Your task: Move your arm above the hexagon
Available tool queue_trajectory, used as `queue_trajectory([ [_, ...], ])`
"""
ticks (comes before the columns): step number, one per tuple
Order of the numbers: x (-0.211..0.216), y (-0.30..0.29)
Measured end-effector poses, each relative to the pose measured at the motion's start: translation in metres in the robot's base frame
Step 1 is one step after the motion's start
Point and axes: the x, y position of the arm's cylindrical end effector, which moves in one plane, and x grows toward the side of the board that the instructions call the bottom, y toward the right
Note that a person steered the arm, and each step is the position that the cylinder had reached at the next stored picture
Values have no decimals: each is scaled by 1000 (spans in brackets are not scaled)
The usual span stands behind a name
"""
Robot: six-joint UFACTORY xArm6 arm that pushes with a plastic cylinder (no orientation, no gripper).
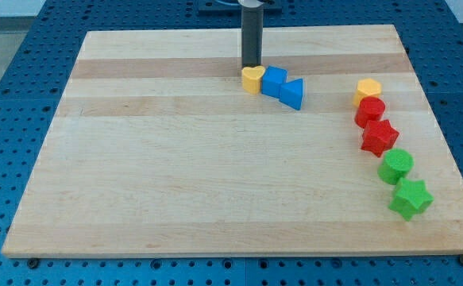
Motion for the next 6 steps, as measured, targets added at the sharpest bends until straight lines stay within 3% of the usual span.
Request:
queue_trajectory([
  [2,-11,0],
  [3,-37,0],
  [6,-40,113],
])
